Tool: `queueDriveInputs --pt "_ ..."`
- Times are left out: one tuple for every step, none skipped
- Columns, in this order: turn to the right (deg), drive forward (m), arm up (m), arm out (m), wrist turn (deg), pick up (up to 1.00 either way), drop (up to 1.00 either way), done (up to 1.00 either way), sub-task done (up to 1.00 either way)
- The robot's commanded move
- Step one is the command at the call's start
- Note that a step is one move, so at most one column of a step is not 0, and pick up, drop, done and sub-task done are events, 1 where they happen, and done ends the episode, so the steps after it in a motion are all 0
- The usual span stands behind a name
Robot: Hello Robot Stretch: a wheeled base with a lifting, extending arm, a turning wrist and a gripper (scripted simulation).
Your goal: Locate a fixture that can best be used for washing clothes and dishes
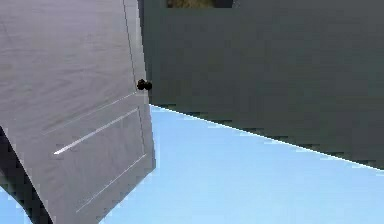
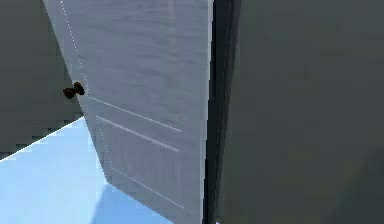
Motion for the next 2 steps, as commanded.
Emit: queueDriveInputs --pt "27.0 0.0 0.0 0.0 0.0 0.0 0.0 0.0 0.0" --pt "0.0 0.8 0.0 0.0 0.0 0.0 0.0 0.0 0.0"
